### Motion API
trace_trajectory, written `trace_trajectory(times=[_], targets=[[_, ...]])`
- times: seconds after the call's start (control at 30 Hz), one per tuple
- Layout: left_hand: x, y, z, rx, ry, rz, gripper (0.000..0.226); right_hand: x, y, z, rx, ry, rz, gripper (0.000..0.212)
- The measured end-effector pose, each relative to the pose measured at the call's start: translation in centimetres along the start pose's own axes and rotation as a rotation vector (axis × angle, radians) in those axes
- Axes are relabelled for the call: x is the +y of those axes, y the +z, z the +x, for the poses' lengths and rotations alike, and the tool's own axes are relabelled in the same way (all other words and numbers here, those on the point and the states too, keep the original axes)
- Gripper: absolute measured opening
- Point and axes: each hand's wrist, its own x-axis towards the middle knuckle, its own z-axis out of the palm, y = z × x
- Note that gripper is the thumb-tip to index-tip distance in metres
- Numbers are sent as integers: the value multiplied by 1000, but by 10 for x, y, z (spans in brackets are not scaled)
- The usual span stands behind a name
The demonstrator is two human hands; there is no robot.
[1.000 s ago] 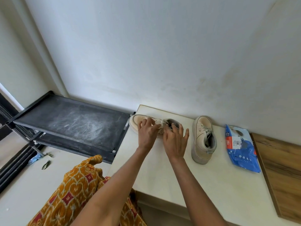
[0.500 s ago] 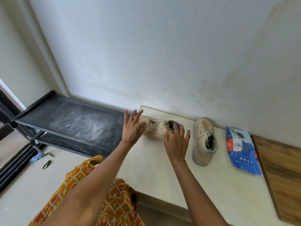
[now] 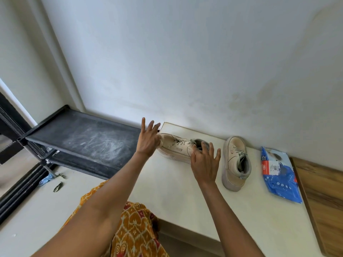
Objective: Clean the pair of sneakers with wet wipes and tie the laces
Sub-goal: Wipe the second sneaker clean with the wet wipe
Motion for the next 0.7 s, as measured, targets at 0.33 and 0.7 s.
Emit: trace_trajectory(times=[0.33,0.7], targets=[[8,-24,3,-25,-97,-703,12,-59,-17,-6,-114,-129,581,48],[29,-26,18,-253,-39,-1106,31,-32,3,-37,254,769,964,11]])
